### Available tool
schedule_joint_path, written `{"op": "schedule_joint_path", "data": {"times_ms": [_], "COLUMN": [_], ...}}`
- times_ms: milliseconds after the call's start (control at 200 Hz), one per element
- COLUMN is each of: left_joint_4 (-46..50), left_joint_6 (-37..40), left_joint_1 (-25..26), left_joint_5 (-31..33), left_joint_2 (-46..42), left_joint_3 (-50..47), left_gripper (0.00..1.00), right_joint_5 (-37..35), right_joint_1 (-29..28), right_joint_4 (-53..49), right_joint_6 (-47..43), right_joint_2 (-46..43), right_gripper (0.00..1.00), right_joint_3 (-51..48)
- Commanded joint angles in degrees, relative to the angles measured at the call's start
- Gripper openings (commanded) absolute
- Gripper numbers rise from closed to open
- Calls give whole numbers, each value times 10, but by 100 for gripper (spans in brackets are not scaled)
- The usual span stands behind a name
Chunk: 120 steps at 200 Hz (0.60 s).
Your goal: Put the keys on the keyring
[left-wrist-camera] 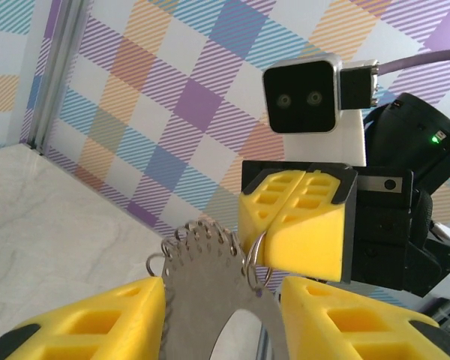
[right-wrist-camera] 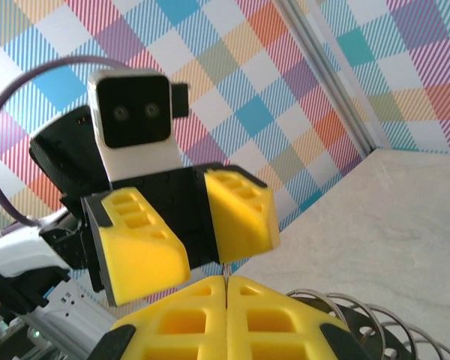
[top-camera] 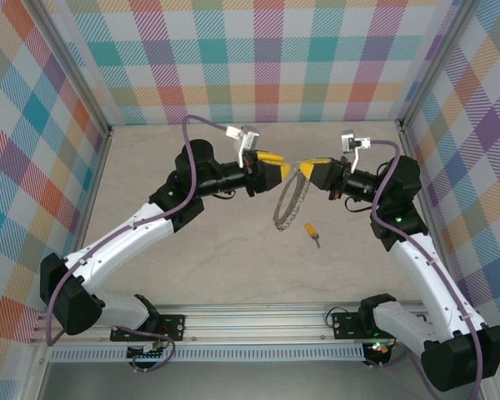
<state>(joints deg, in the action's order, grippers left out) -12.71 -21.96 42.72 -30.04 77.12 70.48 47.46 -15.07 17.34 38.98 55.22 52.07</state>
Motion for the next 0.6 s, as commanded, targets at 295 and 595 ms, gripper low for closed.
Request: {"op": "schedule_joint_path", "data": {"times_ms": [295, 595], "left_joint_4": [-160, -202], "left_joint_6": [-107, -135], "left_joint_1": [6, 6], "left_joint_5": [8, -11], "left_joint_2": [12, 20], "left_joint_3": [-25, -27], "left_gripper": [43, 37], "right_joint_5": [-55, -50], "right_joint_1": [-2, -2], "right_joint_4": [96, 98], "right_joint_6": [44, 47], "right_joint_2": [-23, -30], "right_gripper": [0, 0], "right_joint_3": [-12, -15]}}
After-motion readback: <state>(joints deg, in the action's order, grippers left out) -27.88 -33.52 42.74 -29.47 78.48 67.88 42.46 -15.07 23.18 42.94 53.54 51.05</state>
